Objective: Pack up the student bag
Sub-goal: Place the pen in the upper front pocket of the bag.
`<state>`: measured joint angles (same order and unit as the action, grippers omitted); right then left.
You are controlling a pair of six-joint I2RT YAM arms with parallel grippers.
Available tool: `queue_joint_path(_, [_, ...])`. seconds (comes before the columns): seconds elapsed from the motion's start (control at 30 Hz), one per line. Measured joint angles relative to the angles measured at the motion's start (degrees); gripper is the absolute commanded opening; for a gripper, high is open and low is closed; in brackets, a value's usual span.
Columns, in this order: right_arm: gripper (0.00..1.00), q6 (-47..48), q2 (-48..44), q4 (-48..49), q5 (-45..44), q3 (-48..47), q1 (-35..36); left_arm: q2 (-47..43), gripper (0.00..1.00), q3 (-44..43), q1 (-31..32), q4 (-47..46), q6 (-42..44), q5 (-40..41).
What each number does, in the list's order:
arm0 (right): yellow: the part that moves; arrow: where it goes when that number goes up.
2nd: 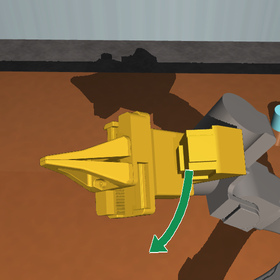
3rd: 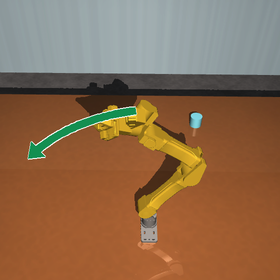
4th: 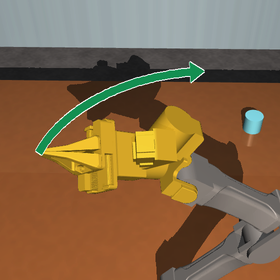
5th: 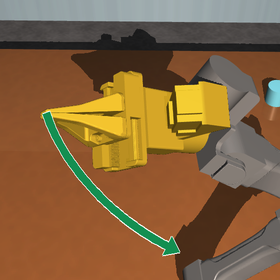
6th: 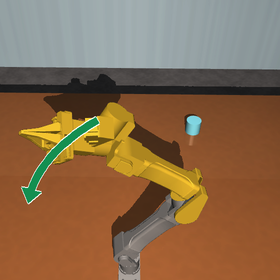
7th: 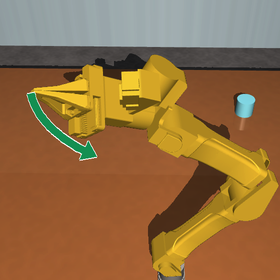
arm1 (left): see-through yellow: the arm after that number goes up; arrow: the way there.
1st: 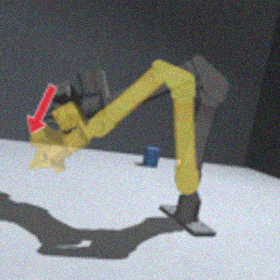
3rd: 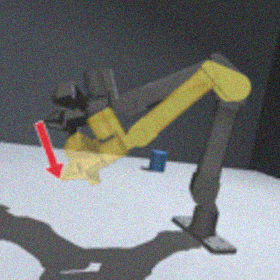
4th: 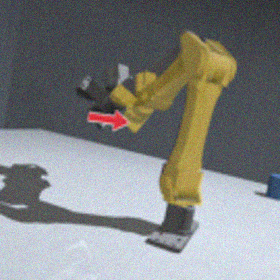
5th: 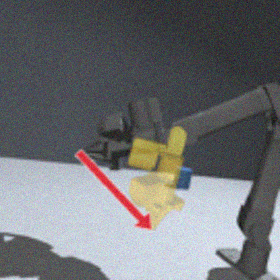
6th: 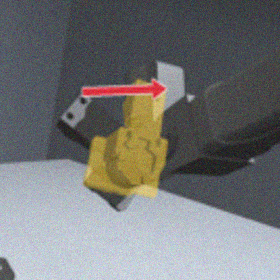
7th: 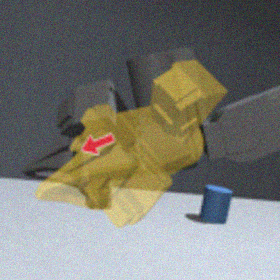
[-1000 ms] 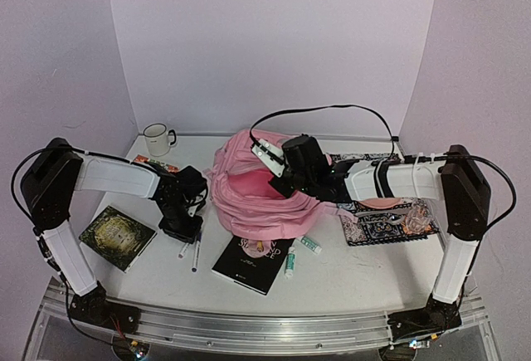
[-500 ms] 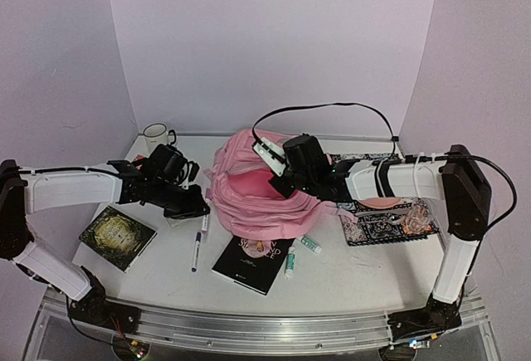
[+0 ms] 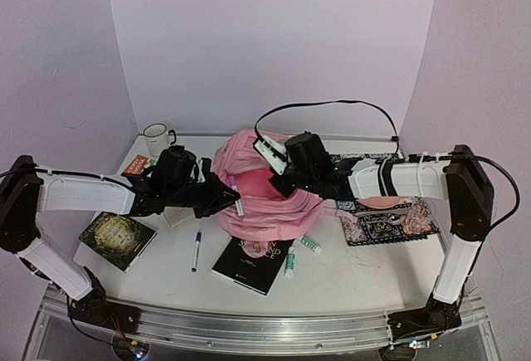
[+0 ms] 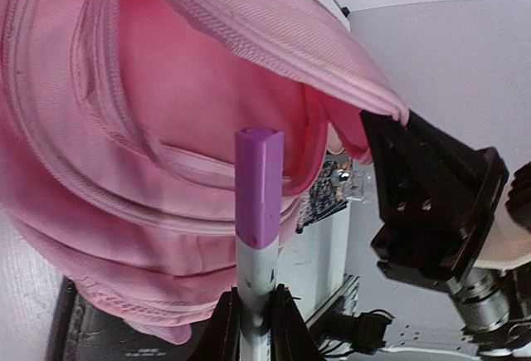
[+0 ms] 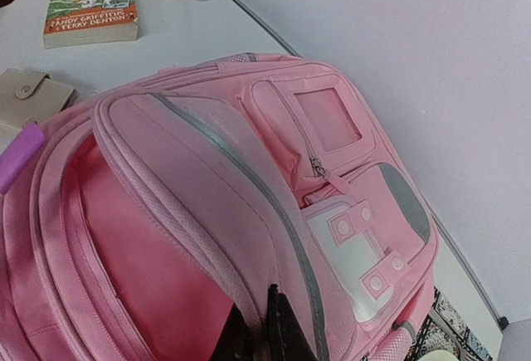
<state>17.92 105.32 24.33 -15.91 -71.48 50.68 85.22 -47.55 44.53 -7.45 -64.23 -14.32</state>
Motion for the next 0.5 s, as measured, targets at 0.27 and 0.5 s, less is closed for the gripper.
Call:
queue_joint_path(0.27, [0.0,-0.44,-0.02,-0.28,0.66,0.0,0.23,5.24,0.0,-1.09,0.22,-6.75,-11.15,2.23])
queue_joint_path(0.5, [0.0,-0.71,-0.1,-0.3,0.79,0.0,0.4,9.38,0.0,-2.39,0.22,-9.86,-18.37,6.52])
